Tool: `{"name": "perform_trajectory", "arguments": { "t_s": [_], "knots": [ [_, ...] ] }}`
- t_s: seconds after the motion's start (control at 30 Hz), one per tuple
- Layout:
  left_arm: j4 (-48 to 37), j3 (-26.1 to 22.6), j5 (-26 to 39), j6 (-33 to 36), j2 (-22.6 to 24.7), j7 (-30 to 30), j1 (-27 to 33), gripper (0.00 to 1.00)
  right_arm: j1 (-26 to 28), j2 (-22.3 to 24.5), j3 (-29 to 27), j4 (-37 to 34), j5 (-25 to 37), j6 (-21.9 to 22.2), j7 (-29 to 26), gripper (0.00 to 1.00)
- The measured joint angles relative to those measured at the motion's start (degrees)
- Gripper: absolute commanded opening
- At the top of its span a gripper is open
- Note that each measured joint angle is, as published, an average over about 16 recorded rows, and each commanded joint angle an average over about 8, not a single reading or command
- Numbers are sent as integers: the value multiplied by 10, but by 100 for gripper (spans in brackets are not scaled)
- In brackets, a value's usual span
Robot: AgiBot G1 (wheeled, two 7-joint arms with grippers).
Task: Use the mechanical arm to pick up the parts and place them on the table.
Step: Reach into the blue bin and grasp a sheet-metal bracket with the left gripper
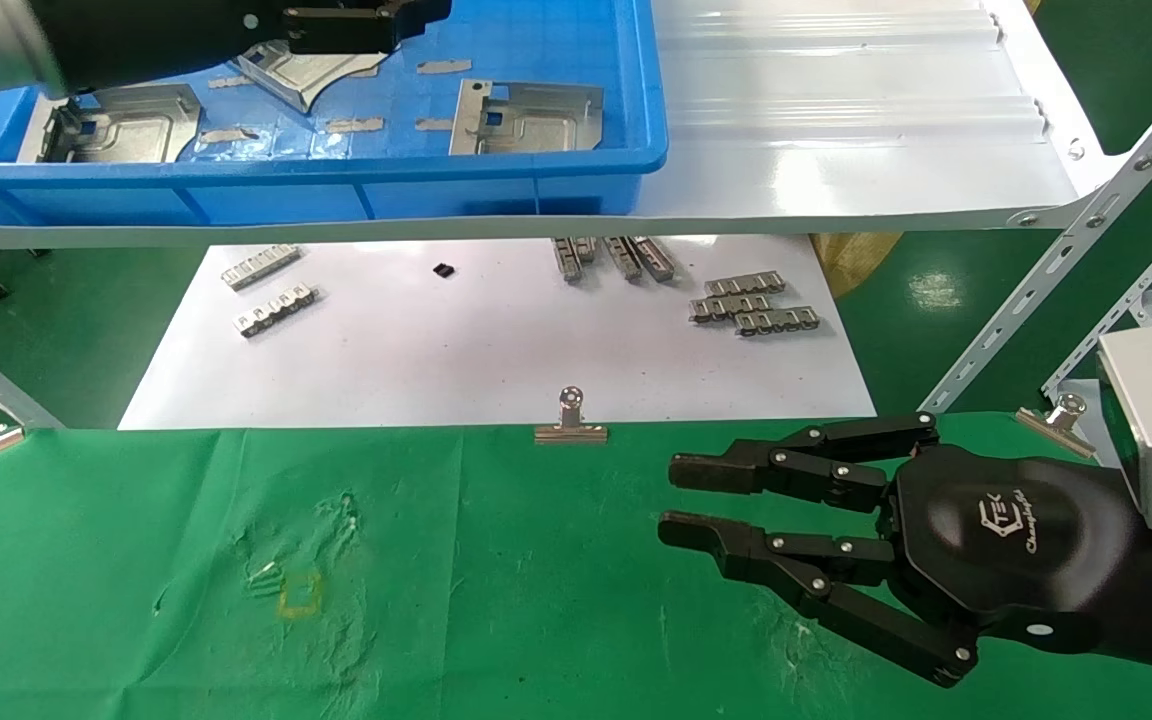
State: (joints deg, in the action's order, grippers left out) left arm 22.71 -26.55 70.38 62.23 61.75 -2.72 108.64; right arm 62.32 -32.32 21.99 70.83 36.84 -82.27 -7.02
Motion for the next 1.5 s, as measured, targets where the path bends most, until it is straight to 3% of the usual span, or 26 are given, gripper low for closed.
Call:
{"name": "perform_trajectory", "arguments": {
  "t_s": [0.07, 0.27, 0.33, 0.63, 1.5],
  "knots": [
    [-43, -7, 18, -41, 21, 15, 23, 83, 0, 0, 0, 0, 0, 0, 0, 100],
    [-139, -23, 56, -157, 66, 52, 68, 12, 0, 0, 0, 0, 0, 0, 0, 100],
    [-161, -26, 65, -189, 76, 59, 76, 1, 0, 0, 0, 0, 0, 0, 0, 100],
    [-218, -40, 90, -262, 97, 65, 95, 0, 0, 0, 0, 0, 0, 0, 0, 100],
    [-240, -57, 115, -250, 87, 23, 104, 0, 0, 0, 0, 0, 0, 0, 0, 100]
  ]
}}
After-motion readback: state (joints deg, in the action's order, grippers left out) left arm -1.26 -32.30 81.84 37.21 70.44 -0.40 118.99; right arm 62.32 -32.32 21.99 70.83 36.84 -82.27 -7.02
